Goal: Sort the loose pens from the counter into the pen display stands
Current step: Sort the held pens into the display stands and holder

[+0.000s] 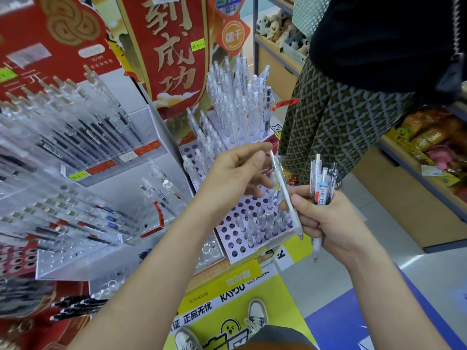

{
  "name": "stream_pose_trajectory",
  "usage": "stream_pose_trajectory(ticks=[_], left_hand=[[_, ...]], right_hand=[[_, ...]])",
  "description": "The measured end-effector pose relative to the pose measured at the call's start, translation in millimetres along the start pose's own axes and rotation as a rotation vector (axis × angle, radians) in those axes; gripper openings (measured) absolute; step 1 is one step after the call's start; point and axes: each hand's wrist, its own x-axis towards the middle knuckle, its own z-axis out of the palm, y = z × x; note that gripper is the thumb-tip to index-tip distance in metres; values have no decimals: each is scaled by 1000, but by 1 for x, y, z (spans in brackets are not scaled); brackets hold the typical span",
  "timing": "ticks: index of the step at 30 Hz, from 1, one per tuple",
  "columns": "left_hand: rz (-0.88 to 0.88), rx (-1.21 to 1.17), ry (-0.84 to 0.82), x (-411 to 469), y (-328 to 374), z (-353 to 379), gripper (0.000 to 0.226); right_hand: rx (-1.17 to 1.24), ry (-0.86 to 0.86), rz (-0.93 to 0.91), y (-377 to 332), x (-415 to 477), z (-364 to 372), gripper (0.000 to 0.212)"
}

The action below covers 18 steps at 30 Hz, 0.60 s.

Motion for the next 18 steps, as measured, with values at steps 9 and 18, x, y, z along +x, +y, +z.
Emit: stream_pose_trajectory(ticks=[9, 18], left_hand=[[56, -35, 27, -4, 0, -7, 14], [356, 492, 289, -1, -4, -15, 16]], right_hand=[[17, -51, 84, -3, -2, 9, 26], [272, 96, 56, -14, 6, -9, 25]])
